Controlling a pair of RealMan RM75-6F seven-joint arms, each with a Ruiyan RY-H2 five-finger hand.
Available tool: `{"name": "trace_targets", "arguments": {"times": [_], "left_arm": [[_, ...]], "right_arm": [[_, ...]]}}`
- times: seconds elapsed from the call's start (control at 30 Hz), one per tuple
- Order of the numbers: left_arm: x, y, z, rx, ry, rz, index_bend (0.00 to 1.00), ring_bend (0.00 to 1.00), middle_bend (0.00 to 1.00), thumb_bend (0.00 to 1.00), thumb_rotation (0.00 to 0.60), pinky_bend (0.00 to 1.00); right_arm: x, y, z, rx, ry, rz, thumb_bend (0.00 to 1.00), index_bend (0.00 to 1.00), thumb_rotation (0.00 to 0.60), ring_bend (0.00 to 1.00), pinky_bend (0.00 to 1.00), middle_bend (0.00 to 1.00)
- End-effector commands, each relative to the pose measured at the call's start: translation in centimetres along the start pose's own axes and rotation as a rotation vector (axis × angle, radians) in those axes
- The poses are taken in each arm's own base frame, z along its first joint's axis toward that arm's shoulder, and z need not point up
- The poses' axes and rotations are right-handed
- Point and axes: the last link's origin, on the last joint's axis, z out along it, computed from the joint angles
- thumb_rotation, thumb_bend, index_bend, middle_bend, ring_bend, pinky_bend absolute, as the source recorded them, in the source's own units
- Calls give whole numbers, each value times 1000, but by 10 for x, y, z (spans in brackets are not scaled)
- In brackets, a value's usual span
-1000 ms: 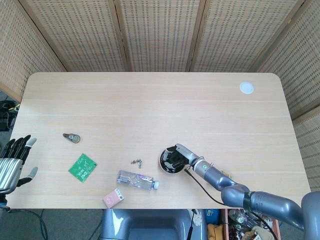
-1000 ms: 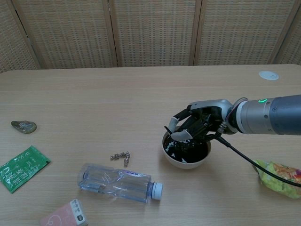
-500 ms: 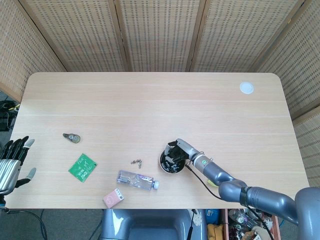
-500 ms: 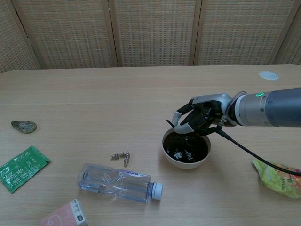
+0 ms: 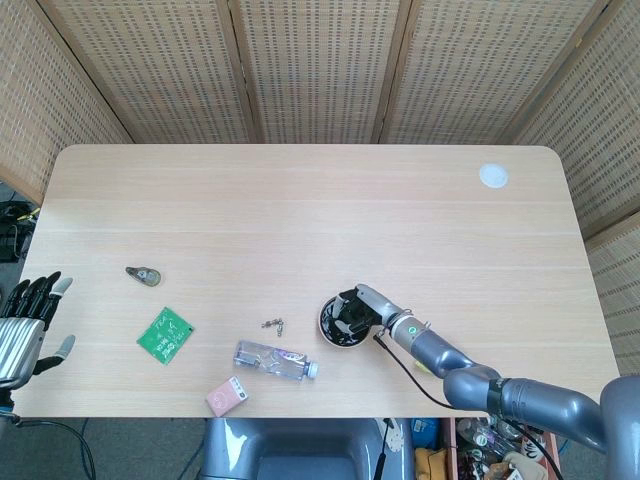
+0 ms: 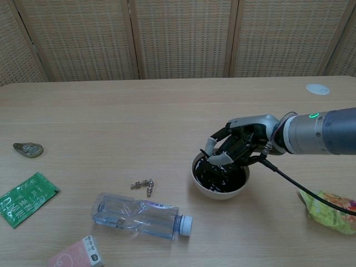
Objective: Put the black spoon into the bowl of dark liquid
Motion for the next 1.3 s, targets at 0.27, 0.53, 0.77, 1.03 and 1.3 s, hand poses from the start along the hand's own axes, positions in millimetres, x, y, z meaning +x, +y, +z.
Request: {"name": "trace_targets", "arguments": {"times": [0.27, 0.53, 0.77, 1.03, 1.3], "left_arm": [[-3, -3, -1, 10, -8, -3, 0, 0, 0, 370, 600, 0], [-4, -6, -3, 19, -15, -5, 0, 0, 0, 370, 600, 0], [-5, -4, -2, 14, -16, -7, 0, 0, 0, 370, 600, 0], [-5, -1, -1, 3, -12, -8, 0, 0, 0, 370, 600, 0], [-5, 0, 0, -1, -12, -10, 0, 0, 0, 369, 600, 0]], "right_arm": [[-5, -9, 9, 9, -8, -20, 688, 741, 600, 880, 1000, 877], [0, -8, 15, -1, 13, -32, 688, 744, 600, 880, 1000, 877], [10, -4, 9, -15, 39, -46, 689, 744, 600, 880, 1000, 877], [19, 3, -2, -34, 59, -53, 701, 744, 600, 880, 1000, 877], [10, 2, -7, -32, 30, -49, 701, 744, 600, 880, 1000, 877]]}}
